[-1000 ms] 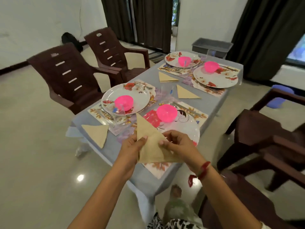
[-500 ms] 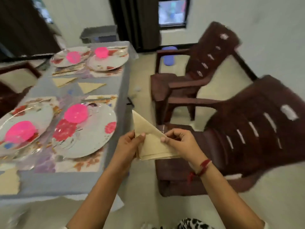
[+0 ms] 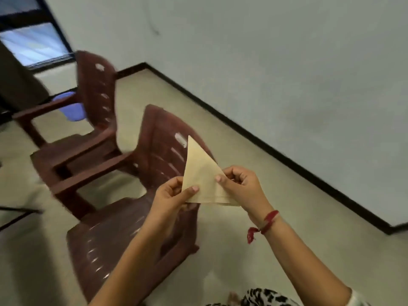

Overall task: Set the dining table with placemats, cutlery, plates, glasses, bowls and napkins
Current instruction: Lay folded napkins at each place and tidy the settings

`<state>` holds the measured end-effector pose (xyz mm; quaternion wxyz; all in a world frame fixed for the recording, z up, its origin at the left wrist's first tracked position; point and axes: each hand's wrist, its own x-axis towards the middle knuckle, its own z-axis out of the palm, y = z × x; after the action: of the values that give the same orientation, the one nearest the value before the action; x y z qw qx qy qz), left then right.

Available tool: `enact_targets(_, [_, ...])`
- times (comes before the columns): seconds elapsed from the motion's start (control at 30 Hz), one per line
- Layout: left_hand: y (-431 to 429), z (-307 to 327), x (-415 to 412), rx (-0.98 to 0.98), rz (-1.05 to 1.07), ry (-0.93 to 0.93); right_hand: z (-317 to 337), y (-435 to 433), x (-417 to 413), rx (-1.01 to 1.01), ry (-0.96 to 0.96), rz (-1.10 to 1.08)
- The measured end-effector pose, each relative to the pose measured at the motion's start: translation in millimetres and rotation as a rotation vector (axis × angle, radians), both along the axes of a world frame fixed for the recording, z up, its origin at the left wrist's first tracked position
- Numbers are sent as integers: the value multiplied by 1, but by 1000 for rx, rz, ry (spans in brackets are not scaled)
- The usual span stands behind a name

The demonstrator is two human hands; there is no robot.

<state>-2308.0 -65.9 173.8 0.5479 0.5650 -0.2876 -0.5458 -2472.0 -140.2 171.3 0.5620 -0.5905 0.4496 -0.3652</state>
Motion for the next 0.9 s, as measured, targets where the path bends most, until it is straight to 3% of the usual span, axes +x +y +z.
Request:
enact_targets(0.2, [-117, 9, -82, -43, -99, -62, 11, -90, -94, 13, 58, -116])
enact_targets(0.43, [-212, 2, -105, 19, -10, -97, -1, -186, -108, -36, 117, -165])
enact_targets(0.67, [-361, -8, -67, -23, 340, -19, 3, -364, -40, -25, 149, 65])
enact_targets(0.9, [-445, 26, -1, -55, 543, -31, 22, -458, 53, 20, 50, 156])
